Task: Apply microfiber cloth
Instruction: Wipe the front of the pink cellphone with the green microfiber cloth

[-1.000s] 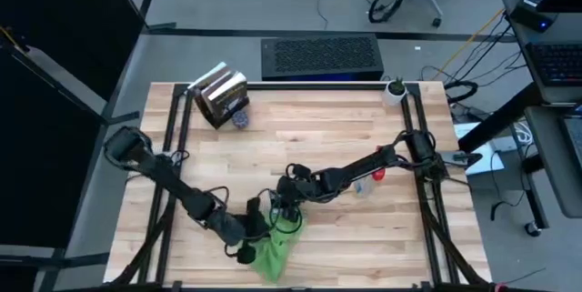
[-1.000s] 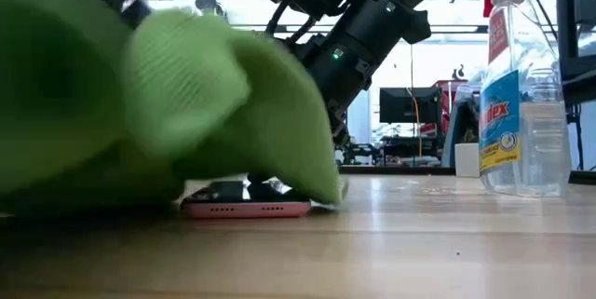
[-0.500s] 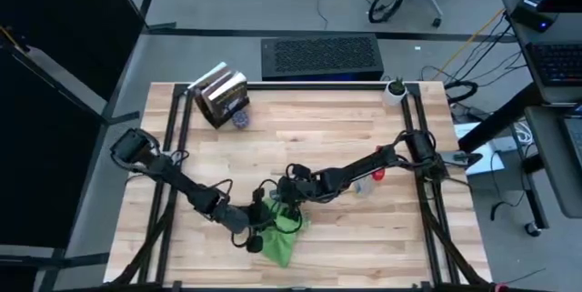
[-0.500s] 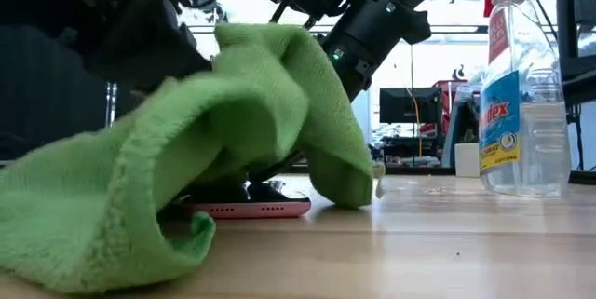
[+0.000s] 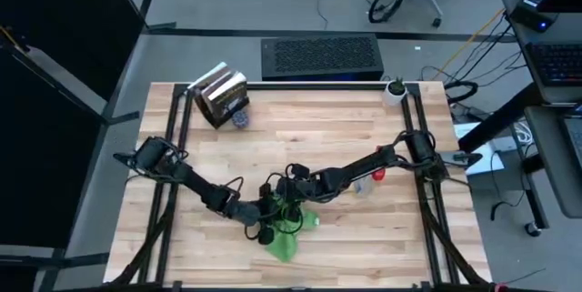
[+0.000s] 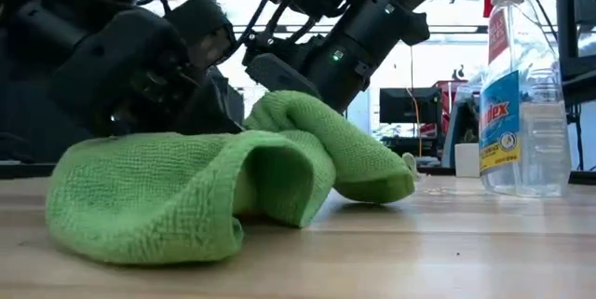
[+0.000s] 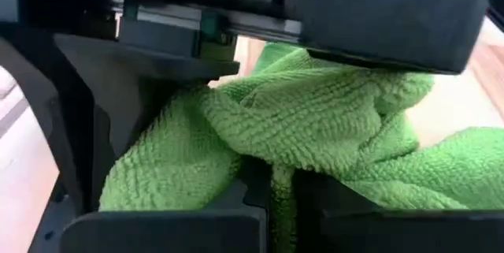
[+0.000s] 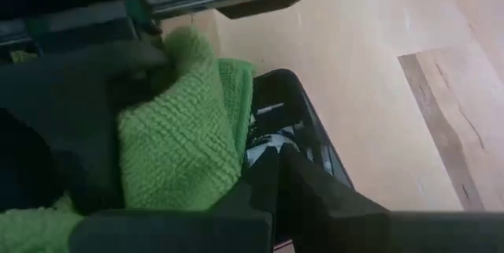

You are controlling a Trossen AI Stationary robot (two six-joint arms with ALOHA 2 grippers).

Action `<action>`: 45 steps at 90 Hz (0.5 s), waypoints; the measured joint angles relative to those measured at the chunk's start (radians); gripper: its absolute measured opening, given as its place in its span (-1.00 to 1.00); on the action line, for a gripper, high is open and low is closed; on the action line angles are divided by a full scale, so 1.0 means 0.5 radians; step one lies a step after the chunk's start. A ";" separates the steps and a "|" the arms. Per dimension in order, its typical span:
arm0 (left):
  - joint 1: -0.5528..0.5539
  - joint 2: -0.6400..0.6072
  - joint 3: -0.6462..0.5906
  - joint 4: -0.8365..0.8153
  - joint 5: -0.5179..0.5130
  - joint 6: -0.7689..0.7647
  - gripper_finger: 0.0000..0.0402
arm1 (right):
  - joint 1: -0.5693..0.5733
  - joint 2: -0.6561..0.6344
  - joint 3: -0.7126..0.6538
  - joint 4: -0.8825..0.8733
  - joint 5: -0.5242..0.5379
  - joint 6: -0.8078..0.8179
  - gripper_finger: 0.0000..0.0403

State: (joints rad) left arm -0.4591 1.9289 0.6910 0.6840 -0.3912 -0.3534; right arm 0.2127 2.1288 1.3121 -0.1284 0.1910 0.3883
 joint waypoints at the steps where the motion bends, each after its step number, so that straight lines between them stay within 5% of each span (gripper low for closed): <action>1: 0.001 0.000 0.000 0.000 -0.002 0.000 -1.00 | 0.000 0.000 0.000 0.001 -0.001 0.000 -1.00; 45: 0.003 0.013 0.068 -0.047 -0.095 -0.212 -1.00 | 0.002 0.000 0.000 0.028 -0.017 -0.128 -1.00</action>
State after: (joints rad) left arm -0.4578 1.9355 0.7252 0.6606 -0.4386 -0.4594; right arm 0.2134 2.1288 1.3121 -0.1142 0.1825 0.3244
